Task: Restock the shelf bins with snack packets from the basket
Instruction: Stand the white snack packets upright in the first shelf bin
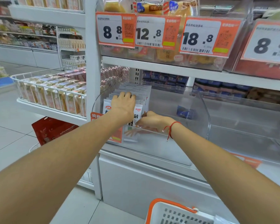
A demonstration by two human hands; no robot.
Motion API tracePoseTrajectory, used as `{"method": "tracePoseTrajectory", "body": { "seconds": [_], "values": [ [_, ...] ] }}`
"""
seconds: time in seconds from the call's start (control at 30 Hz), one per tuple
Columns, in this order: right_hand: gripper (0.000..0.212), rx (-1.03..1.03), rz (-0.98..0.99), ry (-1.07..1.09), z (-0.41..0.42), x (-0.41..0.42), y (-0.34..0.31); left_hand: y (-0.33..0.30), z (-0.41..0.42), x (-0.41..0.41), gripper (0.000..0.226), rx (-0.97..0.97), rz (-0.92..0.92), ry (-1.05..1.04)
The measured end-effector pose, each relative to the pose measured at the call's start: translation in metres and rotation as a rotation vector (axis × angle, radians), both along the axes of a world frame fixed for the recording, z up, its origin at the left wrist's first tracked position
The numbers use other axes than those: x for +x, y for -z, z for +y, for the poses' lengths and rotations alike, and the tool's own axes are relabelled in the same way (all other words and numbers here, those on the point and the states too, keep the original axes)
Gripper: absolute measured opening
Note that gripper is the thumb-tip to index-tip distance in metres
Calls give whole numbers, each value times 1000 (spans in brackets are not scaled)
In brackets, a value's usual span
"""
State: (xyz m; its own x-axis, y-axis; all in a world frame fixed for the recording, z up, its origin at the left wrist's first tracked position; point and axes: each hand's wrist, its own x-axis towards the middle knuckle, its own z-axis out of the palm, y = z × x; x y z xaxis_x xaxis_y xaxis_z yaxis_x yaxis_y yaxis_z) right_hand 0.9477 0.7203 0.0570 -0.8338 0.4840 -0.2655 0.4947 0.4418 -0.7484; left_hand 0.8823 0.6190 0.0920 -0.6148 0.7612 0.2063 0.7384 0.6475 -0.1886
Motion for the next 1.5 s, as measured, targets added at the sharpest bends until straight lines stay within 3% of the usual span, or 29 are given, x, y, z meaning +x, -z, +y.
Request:
{"method": "tracePoseTrajectory", "body": {
  "seconds": [0.1,0.2,0.3,0.37,0.57,0.8,0.97,1.07,1.23,1.33,1.43,1.5],
  "values": [
    [42,112,19,-1,-10,18,-9,-9,-13,11,65,23,2,4],
    [51,301,177,85,-27,47,-20,-19,-28,32,61,92,-9,44],
    [32,580,397,166,-51,90,-30,-25,-46,64,52,235,-44,96],
    [21,653,470,171,-66,121,-30,-25,-58,92,46,352,-116,119],
    [10,541,298,152,-93,204,20,16,-80,175,40,356,-385,112],
    [17,318,-63,125,-100,285,101,113,-87,233,37,149,-716,20],
    [19,181,-170,188,-112,330,170,187,-96,262,35,57,-871,3],
    [13,-34,-219,96,-125,344,199,225,-109,269,38,-107,-965,28],
    [32,-433,-391,-171,-143,347,216,255,-139,269,45,-627,-1104,197],
    [29,-425,-419,-245,-151,347,225,263,-149,272,57,-664,-1036,221],
    [26,-232,-403,-256,-155,345,230,269,-155,274,49,-567,-877,263],
    [35,-65,-419,-271,-155,343,229,274,-158,274,46,-480,-851,280]
  ]
}}
